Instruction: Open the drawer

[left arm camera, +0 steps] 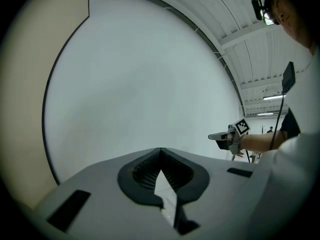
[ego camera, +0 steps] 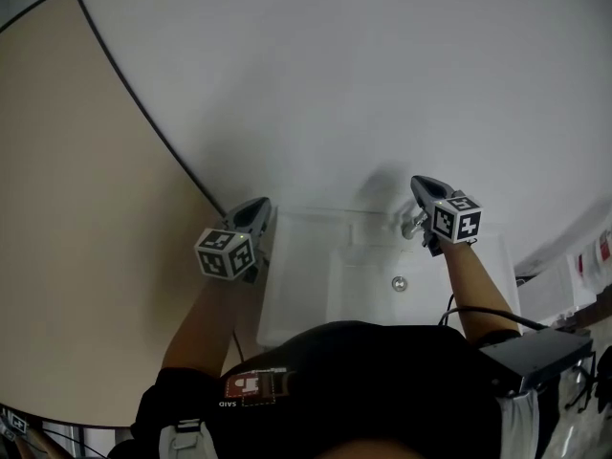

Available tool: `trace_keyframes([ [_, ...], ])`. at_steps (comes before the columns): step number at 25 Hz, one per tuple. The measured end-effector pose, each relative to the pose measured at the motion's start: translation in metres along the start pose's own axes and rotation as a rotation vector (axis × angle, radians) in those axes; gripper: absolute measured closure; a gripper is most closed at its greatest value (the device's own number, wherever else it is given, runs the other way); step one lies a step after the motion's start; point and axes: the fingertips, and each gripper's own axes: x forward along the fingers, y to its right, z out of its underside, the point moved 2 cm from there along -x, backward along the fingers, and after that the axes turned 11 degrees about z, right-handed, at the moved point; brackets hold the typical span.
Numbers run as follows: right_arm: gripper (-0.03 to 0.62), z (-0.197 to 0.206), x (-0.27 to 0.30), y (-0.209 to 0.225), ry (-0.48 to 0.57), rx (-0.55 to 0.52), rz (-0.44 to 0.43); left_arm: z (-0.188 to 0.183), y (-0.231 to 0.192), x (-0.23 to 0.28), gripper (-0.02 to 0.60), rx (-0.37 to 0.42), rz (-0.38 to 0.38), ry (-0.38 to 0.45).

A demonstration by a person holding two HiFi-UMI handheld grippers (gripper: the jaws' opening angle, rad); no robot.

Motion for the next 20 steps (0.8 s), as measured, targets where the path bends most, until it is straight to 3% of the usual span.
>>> trace_keyframes([
  [11, 0.595, 0.004, 0.023, 0.003, -0.009, -0.004, -0.017, -0.005, -0.01, 0.024, 0.586, 0.004, 0.011, -0.027],
  [20, 0.595, 0.007, 0.009, -0.004, 0.002, -0.019, -0.009, -0.005, -0.001, 0.014, 0.586, 0.022, 0.019, -0.01],
])
